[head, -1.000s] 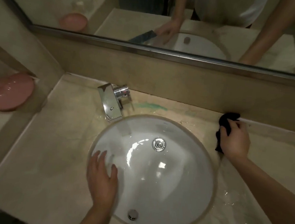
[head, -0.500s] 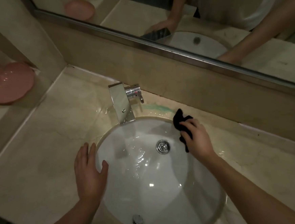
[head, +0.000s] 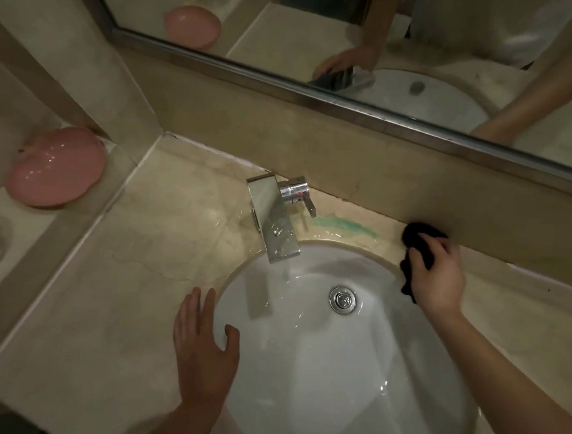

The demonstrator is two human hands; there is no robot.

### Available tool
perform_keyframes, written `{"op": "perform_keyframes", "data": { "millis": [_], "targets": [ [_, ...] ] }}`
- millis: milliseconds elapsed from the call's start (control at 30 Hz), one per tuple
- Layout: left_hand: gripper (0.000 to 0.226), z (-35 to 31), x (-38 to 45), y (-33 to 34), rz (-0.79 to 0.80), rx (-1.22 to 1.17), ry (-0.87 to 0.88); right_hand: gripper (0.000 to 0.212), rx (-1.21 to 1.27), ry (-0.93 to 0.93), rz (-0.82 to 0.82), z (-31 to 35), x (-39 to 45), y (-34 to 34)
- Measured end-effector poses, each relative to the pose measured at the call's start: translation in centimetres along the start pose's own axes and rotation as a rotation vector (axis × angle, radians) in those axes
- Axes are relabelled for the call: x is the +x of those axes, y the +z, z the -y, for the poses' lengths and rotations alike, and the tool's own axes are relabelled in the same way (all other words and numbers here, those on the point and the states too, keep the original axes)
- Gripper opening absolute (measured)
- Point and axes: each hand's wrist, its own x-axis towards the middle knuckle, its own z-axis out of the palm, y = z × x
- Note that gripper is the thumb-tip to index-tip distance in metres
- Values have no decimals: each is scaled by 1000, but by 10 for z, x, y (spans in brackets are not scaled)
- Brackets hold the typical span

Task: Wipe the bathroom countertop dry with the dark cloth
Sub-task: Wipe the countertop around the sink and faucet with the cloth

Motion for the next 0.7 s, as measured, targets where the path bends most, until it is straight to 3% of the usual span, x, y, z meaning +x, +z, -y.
{"op": "perform_keyframes", "data": {
  "millis": [333, 700],
  "targets": [
    [65, 7, 5, 3, -50, 2, 12, 37, -65, -200, 178, 79, 13, 62],
    [63, 10, 4, 3, -48, 0, 14, 32, -178, -712, 552, 114, 17, 88]
  ]
}}
